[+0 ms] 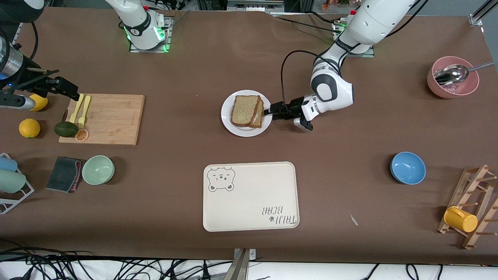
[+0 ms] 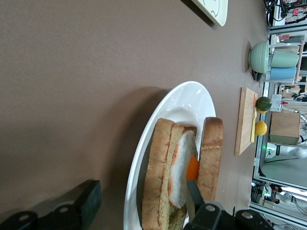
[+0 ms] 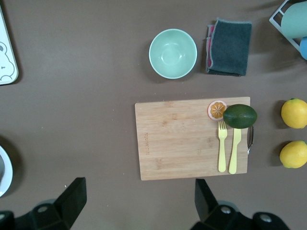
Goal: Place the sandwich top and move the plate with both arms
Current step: 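Grip the white plate rim with the left gripper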
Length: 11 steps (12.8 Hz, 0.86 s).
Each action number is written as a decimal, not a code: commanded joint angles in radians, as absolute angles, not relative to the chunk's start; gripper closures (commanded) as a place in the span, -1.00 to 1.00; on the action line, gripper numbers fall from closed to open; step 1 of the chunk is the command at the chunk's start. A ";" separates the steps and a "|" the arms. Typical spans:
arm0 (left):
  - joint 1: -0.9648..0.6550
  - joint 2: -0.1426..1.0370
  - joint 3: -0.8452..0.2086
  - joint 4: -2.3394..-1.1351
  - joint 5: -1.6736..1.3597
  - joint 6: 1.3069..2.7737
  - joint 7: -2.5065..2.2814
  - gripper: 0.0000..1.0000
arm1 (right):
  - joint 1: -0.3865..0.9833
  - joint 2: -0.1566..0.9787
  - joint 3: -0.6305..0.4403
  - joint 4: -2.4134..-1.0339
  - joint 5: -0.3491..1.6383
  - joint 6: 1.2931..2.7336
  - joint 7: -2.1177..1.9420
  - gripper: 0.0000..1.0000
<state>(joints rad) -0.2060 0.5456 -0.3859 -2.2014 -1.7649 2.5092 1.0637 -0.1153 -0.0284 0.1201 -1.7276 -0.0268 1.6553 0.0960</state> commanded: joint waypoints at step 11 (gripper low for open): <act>-0.229 0.571 -0.383 -2.195 -1.810 2.523 1.101 0.94 | -0.121 -0.034 0.121 -1.717 -0.021 1.654 0.106 -1.00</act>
